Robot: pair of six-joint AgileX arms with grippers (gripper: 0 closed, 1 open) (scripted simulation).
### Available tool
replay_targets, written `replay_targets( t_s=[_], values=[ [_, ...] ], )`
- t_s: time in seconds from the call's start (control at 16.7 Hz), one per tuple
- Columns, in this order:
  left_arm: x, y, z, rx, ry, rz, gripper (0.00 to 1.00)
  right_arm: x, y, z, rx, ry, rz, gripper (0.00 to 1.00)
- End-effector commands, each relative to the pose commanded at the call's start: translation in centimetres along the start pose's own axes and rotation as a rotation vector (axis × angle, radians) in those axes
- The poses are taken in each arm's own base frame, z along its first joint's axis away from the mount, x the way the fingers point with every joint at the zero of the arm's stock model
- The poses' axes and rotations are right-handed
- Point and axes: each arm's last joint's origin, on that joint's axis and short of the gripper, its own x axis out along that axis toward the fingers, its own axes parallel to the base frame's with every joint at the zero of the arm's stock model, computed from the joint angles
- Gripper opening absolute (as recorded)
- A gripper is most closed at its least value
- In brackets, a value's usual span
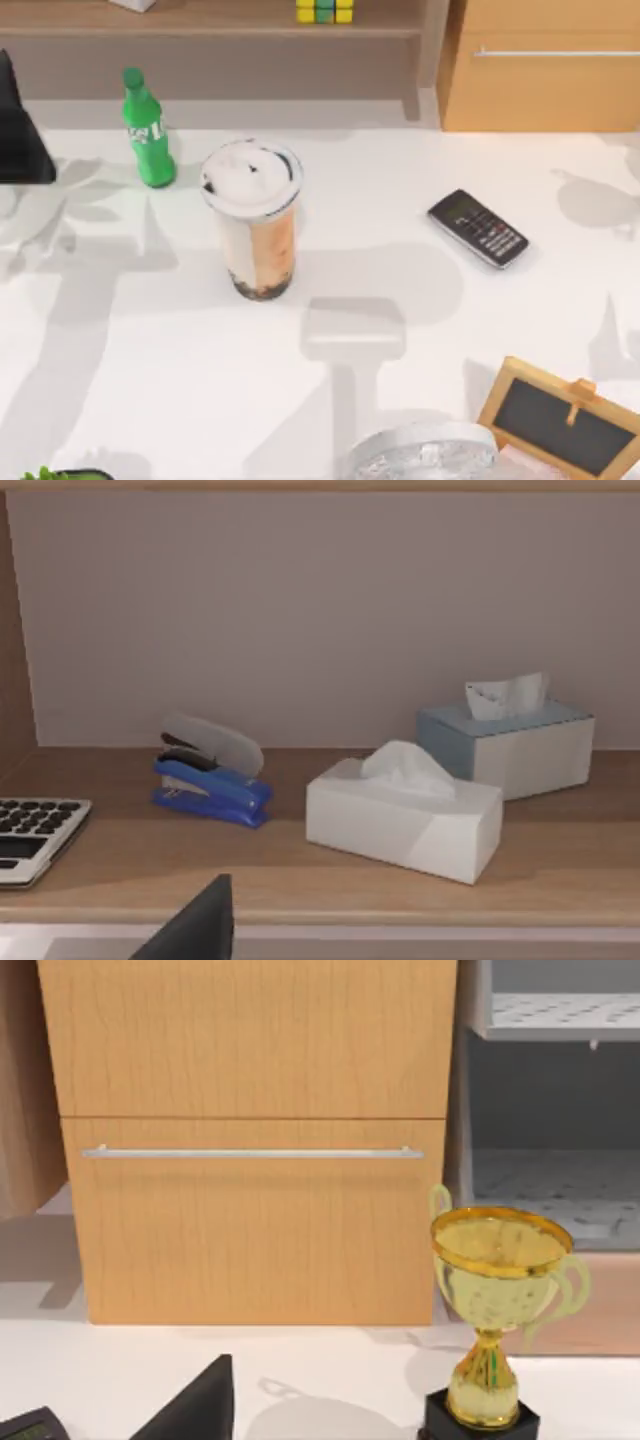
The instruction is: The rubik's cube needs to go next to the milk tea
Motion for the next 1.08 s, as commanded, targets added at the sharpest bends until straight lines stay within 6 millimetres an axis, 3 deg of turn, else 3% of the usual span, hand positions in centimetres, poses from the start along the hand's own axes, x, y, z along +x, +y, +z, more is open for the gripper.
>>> replay_targets(
  t_s=[0.18, 0.36, 0.48, 0.66, 0.84, 1.08],
  values=[
    [6.6, -3.5, 0.3, 0.011, 0.068, 0.001, 1.00, 0.0, 0.0, 0.0, 0.000, 0.000, 0.000, 1.00],
    [13.1, -8.8, -3.0, 0.039, 0.144, -0.004, 1.00, 0.0, 0.0, 0.0, 0.000, 0.000, 0.000, 1.00],
    [16.2, -12.6, -6.1, 0.054, 0.170, -0.012, 1.00, 0.0, 0.0, 0.0, 0.000, 0.000, 0.000, 1.00],
    [18.9, -18.0, -10.2, 0.058, 0.165, -0.023, 1.00, 0.0, 0.0, 0.0, 0.000, 0.000, 0.000, 1.00],
    [20.1, -22.0, -12.8, 0.033, 0.120, -0.024, 1.00, 0.0, 0.0, 0.0, 0.000, 0.000, 0.000, 1.00],
    [20.9, -24.1, -14.3, 0.004, 0.078, -0.007, 1.00, 0.0, 0.0, 0.0, 0.000, 0.000, 0.000, 1.00]
  ],
)
